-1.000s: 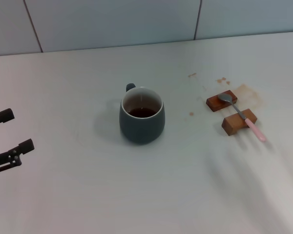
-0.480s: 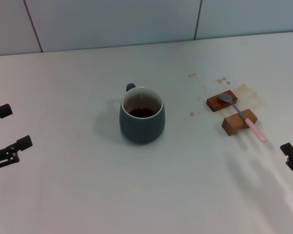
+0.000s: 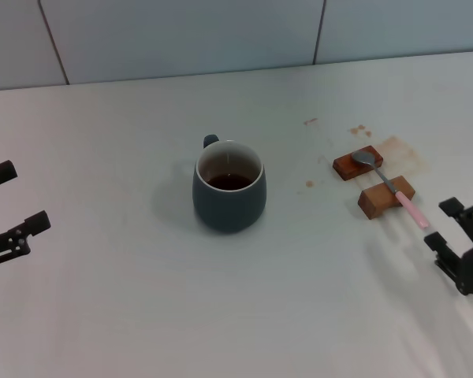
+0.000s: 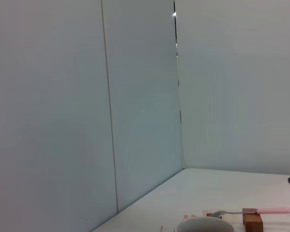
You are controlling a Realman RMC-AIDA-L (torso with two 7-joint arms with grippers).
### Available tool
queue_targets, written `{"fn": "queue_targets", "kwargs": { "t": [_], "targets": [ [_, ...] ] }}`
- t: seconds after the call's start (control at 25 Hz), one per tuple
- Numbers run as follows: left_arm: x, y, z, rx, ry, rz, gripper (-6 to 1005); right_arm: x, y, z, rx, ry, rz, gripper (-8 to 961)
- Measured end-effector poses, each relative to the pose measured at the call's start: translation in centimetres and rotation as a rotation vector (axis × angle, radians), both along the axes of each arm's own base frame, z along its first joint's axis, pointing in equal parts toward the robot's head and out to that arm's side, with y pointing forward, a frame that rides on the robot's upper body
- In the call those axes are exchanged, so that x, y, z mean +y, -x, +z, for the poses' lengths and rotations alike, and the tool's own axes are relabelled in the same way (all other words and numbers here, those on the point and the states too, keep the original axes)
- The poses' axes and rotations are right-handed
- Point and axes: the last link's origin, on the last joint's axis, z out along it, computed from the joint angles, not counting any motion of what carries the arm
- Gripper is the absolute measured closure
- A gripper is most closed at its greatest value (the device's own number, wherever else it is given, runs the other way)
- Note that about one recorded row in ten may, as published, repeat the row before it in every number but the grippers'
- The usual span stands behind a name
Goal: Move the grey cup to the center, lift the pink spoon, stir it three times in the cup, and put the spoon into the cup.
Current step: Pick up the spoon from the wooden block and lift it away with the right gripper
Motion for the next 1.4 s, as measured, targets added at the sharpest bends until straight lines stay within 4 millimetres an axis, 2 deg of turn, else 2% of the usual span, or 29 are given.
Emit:
{"fn": "queue_targets", "kwargs": {
  "t": [0.88, 1.4],
  "targets": [
    [0.4, -0.6, -0.1, -0.038, -0.039, -0.008, 152, 3.5, 0.5, -0.3, -0.023, 0.055, 0.004, 136],
    [0.5, -1.0, -0.2, -0.066, -0.060, -0.012, 152, 4.7, 0.6, -0.4, -0.048, 0.074, 0.006, 136]
  ]
}}
